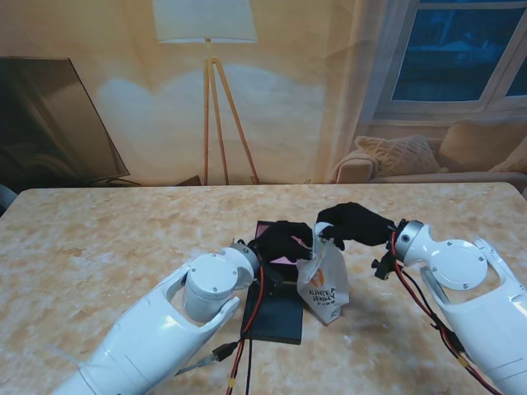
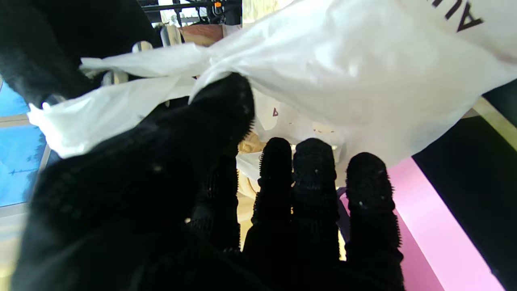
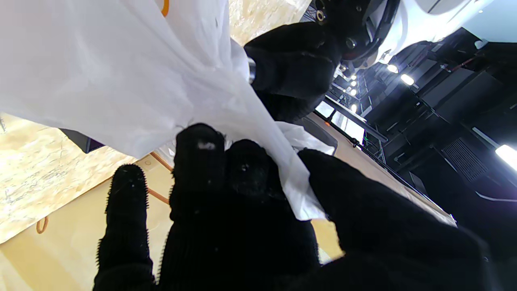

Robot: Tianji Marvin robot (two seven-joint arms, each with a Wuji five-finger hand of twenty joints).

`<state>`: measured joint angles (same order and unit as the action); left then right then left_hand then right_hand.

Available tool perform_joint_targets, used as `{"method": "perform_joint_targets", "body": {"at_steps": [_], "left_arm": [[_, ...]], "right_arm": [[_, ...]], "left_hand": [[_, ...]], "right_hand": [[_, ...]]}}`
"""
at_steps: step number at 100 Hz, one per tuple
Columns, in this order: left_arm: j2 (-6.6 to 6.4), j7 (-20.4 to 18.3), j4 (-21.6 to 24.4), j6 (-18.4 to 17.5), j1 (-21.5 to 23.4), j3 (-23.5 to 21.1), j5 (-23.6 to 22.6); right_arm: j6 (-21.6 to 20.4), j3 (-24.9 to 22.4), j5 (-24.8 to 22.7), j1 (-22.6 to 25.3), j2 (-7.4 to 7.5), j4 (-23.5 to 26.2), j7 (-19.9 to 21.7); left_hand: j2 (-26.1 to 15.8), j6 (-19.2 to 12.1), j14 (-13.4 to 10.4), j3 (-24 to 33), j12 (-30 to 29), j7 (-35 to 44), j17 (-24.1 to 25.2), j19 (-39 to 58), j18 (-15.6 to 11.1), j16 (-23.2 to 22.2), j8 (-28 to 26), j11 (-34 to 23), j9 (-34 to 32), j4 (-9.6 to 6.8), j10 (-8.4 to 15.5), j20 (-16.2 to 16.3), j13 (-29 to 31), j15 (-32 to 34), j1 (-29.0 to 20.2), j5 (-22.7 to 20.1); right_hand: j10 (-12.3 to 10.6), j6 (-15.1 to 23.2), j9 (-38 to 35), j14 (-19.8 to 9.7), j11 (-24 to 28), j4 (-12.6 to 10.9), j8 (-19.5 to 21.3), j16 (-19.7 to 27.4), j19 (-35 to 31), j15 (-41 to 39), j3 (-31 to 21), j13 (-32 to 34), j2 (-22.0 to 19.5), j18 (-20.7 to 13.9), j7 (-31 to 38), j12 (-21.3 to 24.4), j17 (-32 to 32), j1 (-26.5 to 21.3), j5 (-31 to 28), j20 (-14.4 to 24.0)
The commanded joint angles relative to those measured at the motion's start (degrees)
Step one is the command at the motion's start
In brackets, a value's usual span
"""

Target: Pack mini donuts into a plastic bag, tie the opening and put the bag into the gift box

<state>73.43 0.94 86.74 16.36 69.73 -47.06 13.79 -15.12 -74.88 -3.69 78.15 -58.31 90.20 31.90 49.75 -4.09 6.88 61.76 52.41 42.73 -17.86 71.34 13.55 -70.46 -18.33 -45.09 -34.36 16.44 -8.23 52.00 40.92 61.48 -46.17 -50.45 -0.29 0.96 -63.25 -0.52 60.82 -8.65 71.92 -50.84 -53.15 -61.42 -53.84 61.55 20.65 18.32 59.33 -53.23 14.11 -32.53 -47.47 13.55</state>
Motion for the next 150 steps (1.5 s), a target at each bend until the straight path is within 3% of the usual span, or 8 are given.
{"method": "perform_joint_targets", "body": {"at_steps": [1, 11, 25, 58, 75, 103, 130, 150], "left_arm": [[-0.02, -1.6, 0.4, 0.2, -0.1, 0.0, 0.6], [-0.11, -2.1, 0.9, 0.7, 0.2, -0.5, 1.8], [-0.24, -3.3, 1.8, 3.0, 0.8, -2.5, 6.0], [0.23, -3.1, 2.6, 7.4, 1.9, -5.5, 12.6], [0.46, -2.2, 2.6, 7.5, 2.1, -5.6, 12.5], [0.68, -1.3, 2.2, 6.5, 1.8, -4.5, 10.7], [0.75, -1.2, 1.3, 4.9, 1.1, -3.4, 9.0], [0.48, -1.9, -0.2, 2.6, 0.0, -2.4, 6.3]], "right_arm": [[0.1, 0.2, 0.4, 0.6, -0.47, -0.1, 0.4], [-0.2, 0.2, 1.3, 0.5, -0.6, 0.0, 0.2], [-0.2, 0.0, 1.8, 0.9, -0.66, 0.7, 0.0], [-1.0, -1.0, -0.3, 2.3, -0.45, 2.6, -0.7], [-2.3, -1.7, -5.1, 3.1, -0.16, 3.3, -1.9], [-2.7, -1.9, -5.0, 3.2, 0.21, 3.4, -0.5], [-3.3, -1.7, -3.3, 2.8, 0.38, 3.0, 0.7], [-3.2, -1.8, -1.0, 2.8, 0.36, 3.3, 1.4]], "left_hand": [[0.4, -2.0, -2.4, -0.8, 3.1, 0.6, -1.3, 2.2, -0.7, -1.7, -0.3, -1.9, -1.8, -0.54, 2.3, 1.6, 2.0, 2.5, -2.6, -0.4], [-5.1, -2.1, -2.2, -8.0, 12.4, 2.7, -1.2, 2.4, -0.8, -4.8, 0.7, 1.5, -4.2, -0.83, 2.0, 1.5, 2.5, 2.7, -11.3, -1.4], [-9.3, -1.7, -0.3, -12.8, 15.0, 2.4, 2.0, 0.2, -0.2, -7.8, -0.4, 5.6, -3.3, -2.36, 1.1, 1.6, 0.2, 0.1, -17.5, -2.6], [-12.6, -0.5, 5.4, -16.2, 7.1, 6.4, 8.1, -7.6, 1.5, -11.2, -6.0, 11.3, 0.9, -3.64, 0.2, -0.2, -5.0, -19.8, -23.8, -5.7], [-11.7, -0.9, 5.3, -16.1, 6.5, 6.2, 7.6, -7.4, 1.6, -11.9, -6.0, 10.9, 0.0, -3.55, 0.5, 0.0, -3.7, -19.3, -23.6, -5.3], [-9.1, -1.3, 3.9, -14.8, 8.8, -1.0, 2.2, -2.3, 1.3, -8.4, -3.7, 10.1, -3.8, -2.99, 0.0, 1.6, 1.3, -10.6, -20.5, -1.9], [-2.1, -2.6, -4.7, -6.8, 15.9, 0.8, -7.2, 13.0, -4.0, -5.4, -1.1, -0.3, -6.8, -0.53, 2.5, 4.9, 5.6, 10.2, -11.6, -2.3], [3.3, -4.2, -4.0, 0.7, 9.6, 5.5, -4.0, 12.1, -5.3, -5.8, 1.4, -3.7, -2.3, 1.45, 4.2, 5.1, 2.4, 10.3, -3.7, -3.2]], "right_hand": [[-6.5, 21.4, -0.6, -3.5, 1.2, -5.9, 0.2, 2.2, 0.7, 3.9, -16.2, -0.9, -3.9, -1.9, 9.8, 0.7, 0.3, -13.4, -4.7, -1.1], [-6.8, 21.7, -0.5, -3.5, 1.1, -5.8, 0.2, 2.4, 0.5, 4.8, -16.0, -1.0, -4.2, -2.0, 10.0, 1.1, 1.2, -13.9, -4.8, -1.2], [-7.3, 22.1, 0.3, -3.2, -0.9, -4.9, 0.3, 3.4, 0.3, 7.4, -15.4, -2.2, -4.3, -1.9, 10.1, 2.8, 2.1, -14.6, -4.6, -1.3], [-6.9, 22.5, 1.5, -3.0, -4.5, -2.0, 0.2, 5.2, -0.3, 11.4, -15.8, -3.3, -3.4, -2.1, 10.0, 5.5, 3.4, -15.2, -4.5, -1.2], [-6.4, 22.8, 2.5, -2.8, -8.6, 2.2, -1.0, 6.1, -3.1, 13.8, -16.3, -4.3, -1.9, -0.1, 8.5, 7.5, 4.4, -15.2, -3.8, 0.0], [-7.0, 23.4, 2.0, -3.1, -9.8, 7.2, -1.1, 5.3, -3.1, 13.7, -18.6, -4.9, 0.6, -0.6, 9.6, 7.4, 4.4, -16.0, -4.5, 0.1], [-7.9, 24.2, 1.6, -3.3, -11.5, 9.3, -0.7, 5.3, -2.3, 15.2, -20.0, -5.4, 2.1, 0.4, 10.2, 8.0, 3.7, -16.6, -5.2, -0.2], [-8.3, 24.5, 1.2, -3.4, -11.7, 9.9, -0.3, 4.8, -2.3, 15.1, -21.0, -5.3, 3.0, 0.4, 10.8, 7.9, 3.7, -17.3, -5.9, -0.2]]}}
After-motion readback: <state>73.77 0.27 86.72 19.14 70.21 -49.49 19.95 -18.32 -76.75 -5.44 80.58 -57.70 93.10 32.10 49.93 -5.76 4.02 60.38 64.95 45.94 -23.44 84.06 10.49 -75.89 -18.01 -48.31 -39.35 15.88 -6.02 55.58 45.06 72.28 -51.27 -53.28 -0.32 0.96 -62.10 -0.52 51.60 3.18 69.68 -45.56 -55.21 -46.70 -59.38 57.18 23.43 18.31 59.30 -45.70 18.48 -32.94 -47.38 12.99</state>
